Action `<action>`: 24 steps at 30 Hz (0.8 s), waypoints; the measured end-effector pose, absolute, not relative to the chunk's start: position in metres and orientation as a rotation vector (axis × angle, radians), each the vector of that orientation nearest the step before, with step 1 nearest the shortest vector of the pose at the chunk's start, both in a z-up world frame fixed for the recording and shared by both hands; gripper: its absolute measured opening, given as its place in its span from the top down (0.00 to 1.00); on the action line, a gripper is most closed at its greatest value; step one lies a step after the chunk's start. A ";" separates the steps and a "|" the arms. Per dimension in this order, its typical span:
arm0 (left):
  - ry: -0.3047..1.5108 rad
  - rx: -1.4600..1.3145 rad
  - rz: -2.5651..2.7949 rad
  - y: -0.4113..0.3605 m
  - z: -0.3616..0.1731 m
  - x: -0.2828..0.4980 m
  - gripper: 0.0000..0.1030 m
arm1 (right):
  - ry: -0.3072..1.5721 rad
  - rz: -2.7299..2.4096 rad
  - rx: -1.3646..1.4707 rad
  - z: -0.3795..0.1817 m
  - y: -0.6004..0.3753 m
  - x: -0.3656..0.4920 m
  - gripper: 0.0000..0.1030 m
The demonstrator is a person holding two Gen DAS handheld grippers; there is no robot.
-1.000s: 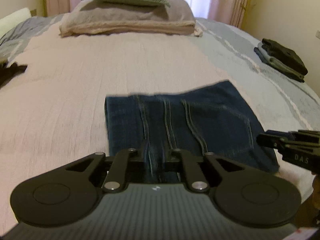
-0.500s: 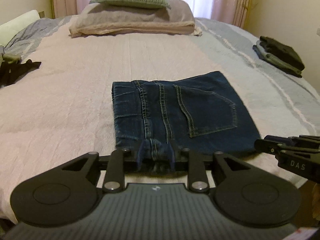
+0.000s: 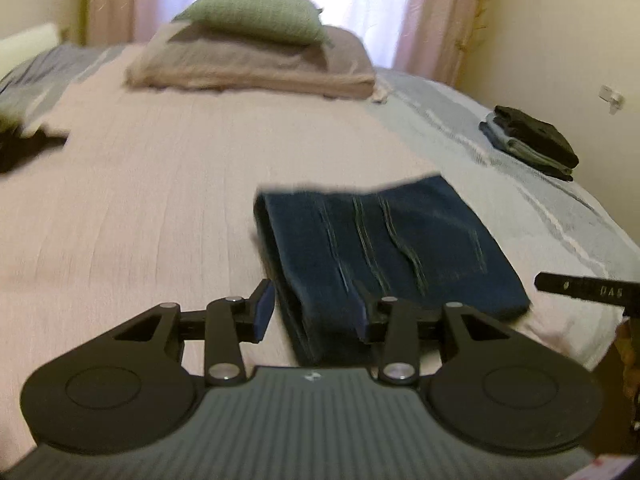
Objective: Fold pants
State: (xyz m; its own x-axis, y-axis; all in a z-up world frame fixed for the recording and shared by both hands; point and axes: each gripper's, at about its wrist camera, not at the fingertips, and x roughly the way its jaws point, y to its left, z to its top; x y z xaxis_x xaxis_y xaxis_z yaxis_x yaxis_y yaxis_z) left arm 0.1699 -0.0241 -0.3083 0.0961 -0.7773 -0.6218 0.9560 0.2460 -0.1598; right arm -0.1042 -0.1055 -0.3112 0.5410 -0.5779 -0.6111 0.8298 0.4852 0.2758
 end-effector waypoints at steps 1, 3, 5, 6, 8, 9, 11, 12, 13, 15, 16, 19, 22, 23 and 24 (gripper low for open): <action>0.685 0.333 -1.333 -0.040 -0.305 0.180 0.66 | 0.479 -0.908 0.617 -0.312 -0.118 -0.100 0.62; 0.709 0.378 -1.375 -0.077 -0.299 0.199 0.67 | 0.501 -0.917 0.671 -0.314 -0.140 -0.094 0.62; 0.766 0.420 -1.381 -0.107 -0.295 0.212 0.67 | 0.548 -0.944 0.731 -0.313 -0.156 -0.097 0.62; 0.814 0.436 -1.356 -0.117 -0.294 0.216 0.67 | 0.564 -0.962 0.753 -0.311 -0.163 -0.101 0.62; 0.905 0.440 -1.322 -0.127 -0.294 0.223 0.67 | 0.629 -1.010 0.791 -0.304 -0.175 -0.112 0.62; 0.971 0.433 -1.291 -0.132 -0.294 0.225 0.67 | 0.659 -1.037 0.801 -0.301 -0.179 -0.119 0.62; 1.036 0.459 -1.280 -0.143 -0.291 0.224 0.68 | 0.719 -1.073 0.817 -0.294 -0.185 -0.131 0.62; 1.026 0.490 -1.291 -0.151 -0.288 0.219 0.68 | 0.727 -1.077 0.820 -0.290 -0.186 -0.135 0.62; 1.009 0.523 -1.299 -0.160 -0.284 0.215 0.69 | 0.732 -1.084 0.833 -0.288 -0.187 -0.138 0.62; 0.998 0.567 -1.329 -0.180 -0.280 0.209 0.72 | 0.737 -1.069 0.879 -0.284 -0.186 -0.135 0.62; 1.003 0.570 -1.355 -0.189 -0.280 0.208 0.74 | 0.730 -1.047 0.900 -0.284 -0.185 -0.132 0.62; 0.994 0.650 -1.456 -0.220 -0.288 0.199 0.76 | 0.745 -1.028 0.951 -0.292 -0.176 -0.114 0.62; 0.925 0.770 -1.602 -0.246 -0.302 0.187 0.82 | 0.727 -1.045 0.938 -0.300 -0.161 -0.091 0.62; 0.906 0.818 -1.638 -0.252 -0.309 0.183 0.85 | 0.718 -1.062 0.918 -0.303 -0.155 -0.081 0.62; 0.886 0.874 -1.667 -0.257 -0.319 0.181 0.87 | 0.709 -1.081 0.895 -0.308 -0.148 -0.072 0.62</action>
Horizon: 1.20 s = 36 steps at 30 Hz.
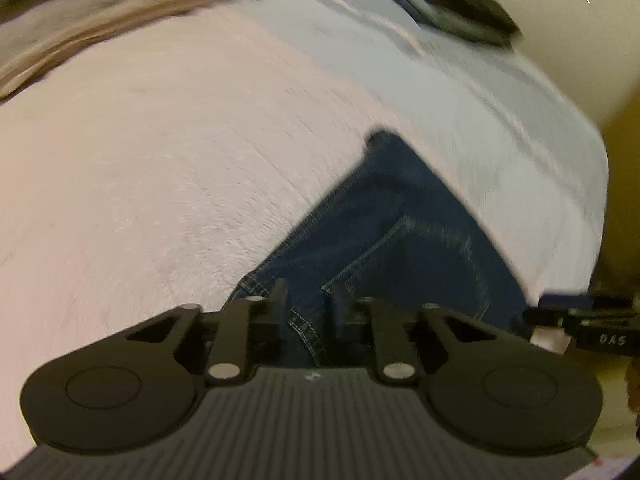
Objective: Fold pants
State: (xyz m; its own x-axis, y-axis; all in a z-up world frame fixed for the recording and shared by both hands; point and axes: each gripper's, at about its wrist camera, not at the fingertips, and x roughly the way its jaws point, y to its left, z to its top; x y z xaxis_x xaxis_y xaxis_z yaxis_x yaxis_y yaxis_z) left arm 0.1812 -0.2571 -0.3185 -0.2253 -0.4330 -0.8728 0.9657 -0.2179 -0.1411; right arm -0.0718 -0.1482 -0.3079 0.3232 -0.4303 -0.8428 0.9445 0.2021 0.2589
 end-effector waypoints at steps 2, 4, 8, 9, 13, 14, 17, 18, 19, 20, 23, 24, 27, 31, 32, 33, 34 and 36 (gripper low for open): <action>0.808 0.987 -1.712 -0.260 -0.339 0.182 0.89 | 0.723 -1.140 0.809 -0.323 -0.130 -0.050 0.62; 0.757 1.045 -1.769 -0.258 -0.352 0.191 0.94 | 0.823 -1.176 0.664 -0.340 -0.108 -0.023 0.62; 0.674 1.126 -1.793 -0.262 -0.336 0.203 0.96 | 0.883 -1.299 0.683 -0.325 -0.094 -0.004 0.62; 0.642 1.129 -1.821 -0.260 -0.328 0.206 0.96 | 0.840 -1.316 0.713 -0.316 -0.094 -0.003 0.62; 0.713 1.098 -1.885 -0.241 -0.316 0.218 0.96 | 0.783 -1.241 0.671 -0.302 -0.080 0.028 0.62; 0.729 1.092 -1.898 -0.233 -0.318 0.219 0.96 | 0.802 -1.210 0.681 -0.307 -0.076 0.036 0.62; 0.739 1.105 -1.864 -0.212 -0.339 0.220 0.94 | 0.929 -1.137 0.691 -0.335 -0.061 0.054 0.62; 0.768 1.077 -1.855 -0.209 -0.346 0.225 0.93 | 0.942 -1.135 0.668 -0.339 -0.058 0.055 0.62; 0.826 1.031 -1.835 -0.209 -0.350 0.233 0.93 | 0.939 -1.132 0.686 -0.337 -0.059 0.053 0.62; 0.885 0.988 -1.812 -0.212 -0.350 0.238 0.93 | 0.935 -1.129 0.719 -0.332 -0.063 0.051 0.62; 0.930 0.975 -1.758 -0.217 -0.332 0.239 0.93 | 0.924 -1.129 0.778 -0.307 -0.075 0.039 0.62; 0.919 0.978 -1.744 -0.214 -0.322 0.238 0.90 | 0.912 -1.122 0.787 -0.296 -0.075 0.037 0.62; 0.961 0.998 -1.659 -0.205 -0.301 0.237 0.71 | 0.909 -1.076 0.851 -0.280 -0.075 0.028 0.62; 1.081 0.994 -1.530 -0.197 -0.290 0.235 0.70 | 0.937 -1.023 0.914 -0.275 -0.085 0.020 0.62; 1.106 0.983 -1.500 -0.195 -0.289 0.234 0.70 | 0.944 -1.014 0.914 -0.275 -0.092 0.018 0.61; 1.127 0.962 -1.479 -0.193 -0.286 0.234 0.69 | 0.951 -1.001 0.910 -0.275 -0.098 0.018 0.61; 1.141 0.940 -1.460 -0.190 -0.282 0.234 0.68 | 0.957 -0.982 0.902 -0.274 -0.101 0.019 0.59; 1.154 0.904 -1.417 -0.188 -0.276 0.229 0.65 | 0.969 -0.928 0.875 -0.272 -0.112 0.015 0.55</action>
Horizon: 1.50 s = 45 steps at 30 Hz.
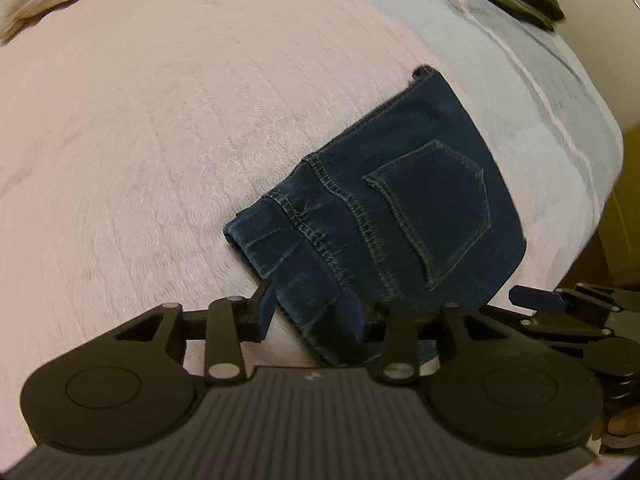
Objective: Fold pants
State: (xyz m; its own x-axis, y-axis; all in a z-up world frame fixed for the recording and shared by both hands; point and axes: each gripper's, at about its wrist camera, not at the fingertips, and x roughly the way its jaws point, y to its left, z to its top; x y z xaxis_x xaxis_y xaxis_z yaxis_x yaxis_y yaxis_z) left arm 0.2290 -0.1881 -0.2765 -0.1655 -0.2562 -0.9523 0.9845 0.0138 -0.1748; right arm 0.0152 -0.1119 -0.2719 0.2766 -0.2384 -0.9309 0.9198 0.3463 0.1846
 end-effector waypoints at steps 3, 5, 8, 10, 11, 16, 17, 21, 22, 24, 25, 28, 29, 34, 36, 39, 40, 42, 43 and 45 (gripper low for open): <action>1.169 0.832 -1.338 -0.183 -0.268 0.222 0.61 | 0.990 -0.828 0.822 -0.268 -0.131 0.008 0.48; 1.166 0.789 -1.270 -0.180 -0.265 0.212 0.60 | 1.004 -0.753 0.781 -0.269 -0.144 0.001 0.47; 1.152 0.746 -1.192 -0.177 -0.264 0.196 0.56 | 1.023 -0.668 0.734 -0.268 -0.161 -0.016 0.46; 1.143 0.717 -1.143 -0.173 -0.266 0.187 0.55 | 1.014 -0.626 0.708 -0.268 -0.173 -0.032 0.46; 1.139 0.709 -1.122 -0.171 -0.267 0.182 0.55 | 1.017 -0.616 0.699 -0.271 -0.179 -0.040 0.45; 1.134 0.549 -1.047 -0.146 -0.265 0.188 0.44 | 1.014 -0.597 0.697 -0.282 -0.215 -0.081 0.45; 1.130 0.505 -1.036 -0.140 -0.267 0.195 0.41 | 0.997 -0.604 0.717 -0.285 -0.224 -0.089 0.45; 1.207 0.402 -1.088 -0.124 -0.301 0.231 0.36 | 0.901 -0.616 0.885 -0.306 -0.260 -0.116 0.44; 1.256 0.368 -1.109 -0.122 -0.312 0.238 0.36 | 0.877 -0.615 0.929 -0.313 -0.267 -0.120 0.44; 1.376 0.262 -1.130 -0.119 -0.341 0.255 0.37 | 0.824 -0.576 1.015 -0.328 -0.278 -0.126 0.43; 1.421 0.208 -1.133 -0.117 -0.353 0.261 0.37 | 0.808 -0.554 1.050 -0.335 -0.282 -0.126 0.43; 1.523 0.064 -1.138 -0.112 -0.385 0.276 0.38 | 0.751 -0.484 1.153 -0.358 -0.294 -0.127 0.43; 1.543 0.026 -1.144 -0.111 -0.393 0.279 0.38 | 0.734 -0.464 1.189 -0.366 -0.298 -0.126 0.43; 1.593 -0.115 -1.215 -0.120 -0.413 0.285 0.38 | 0.616 -0.323 1.327 -0.395 -0.320 -0.112 0.46; 1.590 -0.091 -1.227 -0.128 -0.415 0.279 0.39 | 0.621 -0.304 1.324 -0.401 -0.327 -0.098 0.50; 1.566 -0.068 -1.231 -0.131 -0.413 0.273 0.56 | 0.649 -0.288 1.301 -0.402 -0.334 -0.087 0.63; 1.565 -0.076 -1.231 -0.131 -0.411 0.273 0.63 | 0.653 -0.288 1.297 -0.400 -0.334 -0.087 0.70; 1.538 -0.053 -1.238 -0.133 -0.399 0.265 0.69 | 0.644 -0.283 1.301 -0.391 -0.334 -0.091 0.81; 1.522 -0.032 -1.245 -0.137 -0.394 0.261 0.71 | 0.638 -0.285 1.302 -0.384 -0.332 -0.092 0.82; 1.498 0.008 -1.246 -0.143 -0.376 0.254 0.72 | 0.640 -0.296 1.274 -0.366 -0.331 -0.094 0.83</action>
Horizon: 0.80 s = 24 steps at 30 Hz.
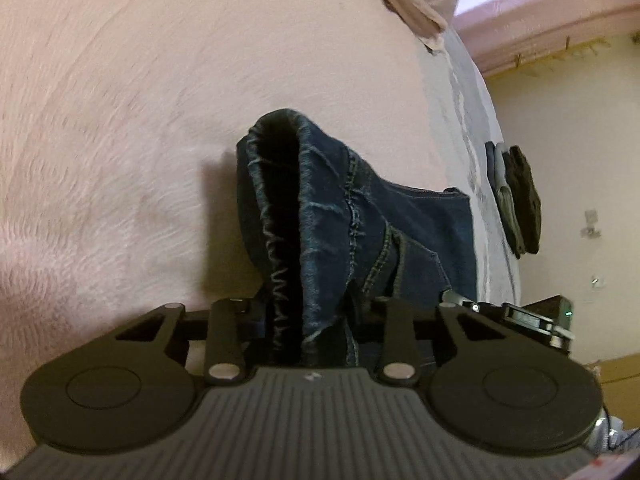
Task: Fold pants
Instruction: 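Lift the folded jeans with both tools and carry it toward the clothes stack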
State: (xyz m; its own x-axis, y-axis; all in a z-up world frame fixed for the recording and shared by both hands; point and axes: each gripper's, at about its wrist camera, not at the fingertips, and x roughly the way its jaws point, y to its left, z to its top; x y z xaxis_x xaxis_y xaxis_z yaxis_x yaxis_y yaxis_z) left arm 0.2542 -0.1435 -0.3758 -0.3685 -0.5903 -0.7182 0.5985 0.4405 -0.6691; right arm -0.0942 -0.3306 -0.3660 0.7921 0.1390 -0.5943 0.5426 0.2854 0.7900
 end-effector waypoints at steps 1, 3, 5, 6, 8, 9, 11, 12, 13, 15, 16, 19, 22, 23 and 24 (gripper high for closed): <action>1.494 0.021 -1.246 -0.149 -0.366 0.250 0.72 | 0.638 -0.307 1.270 -0.359 -0.329 -0.097 0.83; 1.478 0.051 -1.264 -0.166 -0.344 0.239 0.72 | 0.608 -0.341 1.291 -0.342 -0.335 -0.110 0.83; 1.474 0.068 -1.292 -0.190 -0.323 0.226 0.72 | 0.566 -0.375 1.313 -0.324 -0.347 -0.131 0.83; 1.472 0.078 -1.312 -0.207 -0.313 0.216 0.72 | 0.544 -0.397 1.327 -0.314 -0.357 -0.146 0.83; 1.474 0.105 -1.362 -0.244 -0.296 0.190 0.72 | 0.510 -0.447 1.342 -0.295 -0.376 -0.176 0.83; 1.479 0.124 -1.388 -0.268 -0.290 0.174 0.72 | 0.494 -0.478 1.350 -0.285 -0.389 -0.195 0.83; 1.487 0.157 -1.445 -0.318 -0.280 0.134 0.72 | 0.472 -0.546 1.359 -0.267 -0.418 -0.235 0.83; 1.492 0.172 -1.472 -0.344 -0.275 0.114 0.72 | 0.463 -0.583 1.363 -0.257 -0.439 -0.260 0.83; 1.496 0.182 -1.499 -0.371 -0.272 0.091 0.72 | 0.457 -0.610 1.362 -0.248 -0.456 -0.279 0.83; 1.505 0.191 -1.548 -0.430 -0.266 0.040 0.72 | 0.445 -0.656 1.348 -0.229 -0.505 -0.324 0.83; 1.506 0.183 -1.571 -0.462 -0.263 0.013 0.72 | 0.437 -0.674 1.336 -0.220 -0.531 -0.345 0.83; 1.501 0.157 -1.635 -0.553 -0.253 -0.056 0.72 | 0.409 -0.737 1.284 -0.187 -0.616 -0.404 0.83; 1.474 0.144 -1.693 -0.649 -0.236 -0.121 0.72 | 0.375 -0.782 1.213 -0.154 -0.700 -0.448 0.83; 1.451 0.140 -1.716 -0.682 -0.228 -0.141 0.72 | 0.360 -0.793 1.197 -0.146 -0.726 -0.458 0.83; 1.429 0.138 -1.734 -0.706 -0.222 -0.153 0.72 | 0.338 -0.797 1.194 -0.141 -0.753 -0.468 0.83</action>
